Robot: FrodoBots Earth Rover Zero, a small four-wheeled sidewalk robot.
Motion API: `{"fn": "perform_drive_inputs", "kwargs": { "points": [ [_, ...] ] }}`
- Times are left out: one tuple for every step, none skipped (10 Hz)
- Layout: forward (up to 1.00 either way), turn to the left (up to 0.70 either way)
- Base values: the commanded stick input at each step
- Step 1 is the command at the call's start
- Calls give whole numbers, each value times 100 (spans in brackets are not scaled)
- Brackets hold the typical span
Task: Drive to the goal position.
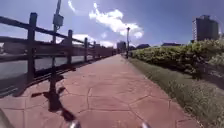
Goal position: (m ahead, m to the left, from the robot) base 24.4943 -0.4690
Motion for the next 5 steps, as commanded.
{"fn": "perform_drive_inputs", "kwargs": {
  "points": [
    [85, 0],
    [85, 0],
    [85, 0],
    [85, 0],
    [85, 0]
  ]
}}
